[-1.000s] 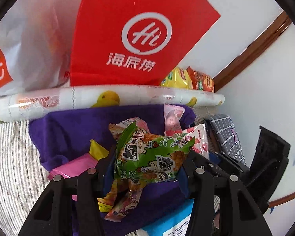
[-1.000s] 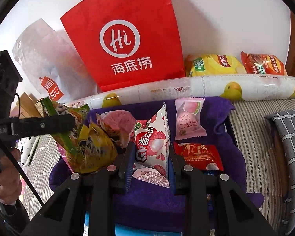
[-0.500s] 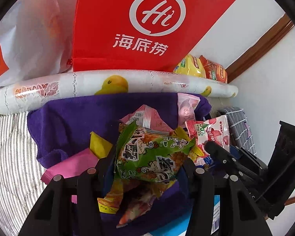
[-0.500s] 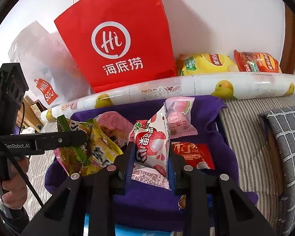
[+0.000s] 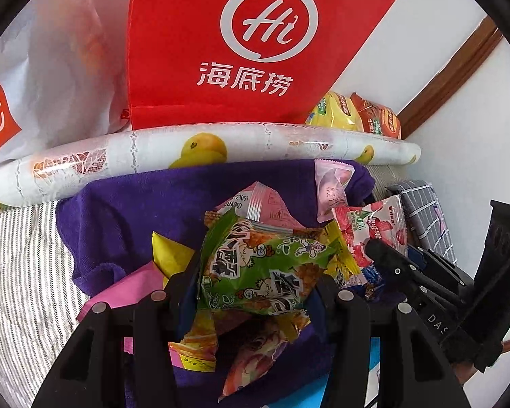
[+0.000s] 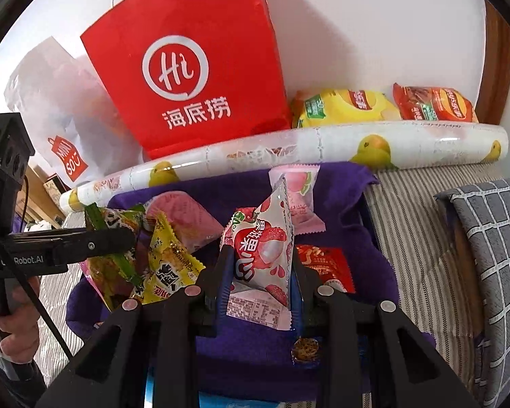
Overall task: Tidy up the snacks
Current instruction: 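Lower the lychee packet onto the towel and open the right tool, then lower the green snack bag onto the towel and open the left tool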
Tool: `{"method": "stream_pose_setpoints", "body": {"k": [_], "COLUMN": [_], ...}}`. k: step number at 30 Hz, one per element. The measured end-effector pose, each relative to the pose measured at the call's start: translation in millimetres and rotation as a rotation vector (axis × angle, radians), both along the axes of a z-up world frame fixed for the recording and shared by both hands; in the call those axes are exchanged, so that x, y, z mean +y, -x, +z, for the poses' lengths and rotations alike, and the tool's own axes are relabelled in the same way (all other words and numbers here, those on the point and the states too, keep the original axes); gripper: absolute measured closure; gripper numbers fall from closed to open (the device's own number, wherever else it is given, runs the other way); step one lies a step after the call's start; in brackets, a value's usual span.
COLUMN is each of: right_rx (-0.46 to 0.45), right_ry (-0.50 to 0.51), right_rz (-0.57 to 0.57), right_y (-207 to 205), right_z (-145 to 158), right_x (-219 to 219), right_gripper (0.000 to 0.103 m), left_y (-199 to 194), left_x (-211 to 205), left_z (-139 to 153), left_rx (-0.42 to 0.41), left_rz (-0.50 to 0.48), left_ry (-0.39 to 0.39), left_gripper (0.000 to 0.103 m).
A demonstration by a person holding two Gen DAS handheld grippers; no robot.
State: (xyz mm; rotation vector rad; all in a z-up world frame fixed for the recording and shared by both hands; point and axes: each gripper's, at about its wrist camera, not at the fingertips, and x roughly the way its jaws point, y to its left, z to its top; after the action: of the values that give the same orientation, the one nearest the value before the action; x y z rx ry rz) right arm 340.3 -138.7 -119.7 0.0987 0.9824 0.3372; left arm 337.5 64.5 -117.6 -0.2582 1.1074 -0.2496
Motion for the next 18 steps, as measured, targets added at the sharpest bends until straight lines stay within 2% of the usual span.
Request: {"method": "stream_pose_setpoints", "body": {"k": [16, 18], "right_rx": [0.038, 0.046], "right_ry": [0.021, 0.029], "right_rz": [0.009, 0.012], "right_y": [-2.2, -1.5], "right_z": [-9.2, -9.1], "right_x": [4.5, 4.8], "right_gripper": [0.071, 0.068], "left_y": [-0.4, 0.4], "left_x": [-2.6, -4.9], "left_z": [0.9, 3.8], "left_rx": [0.016, 0.014], "left_rz": [-0.026, -0.033], "left_ry": [-0.003, -0.007], "left_gripper": [0.051, 0.050]}}
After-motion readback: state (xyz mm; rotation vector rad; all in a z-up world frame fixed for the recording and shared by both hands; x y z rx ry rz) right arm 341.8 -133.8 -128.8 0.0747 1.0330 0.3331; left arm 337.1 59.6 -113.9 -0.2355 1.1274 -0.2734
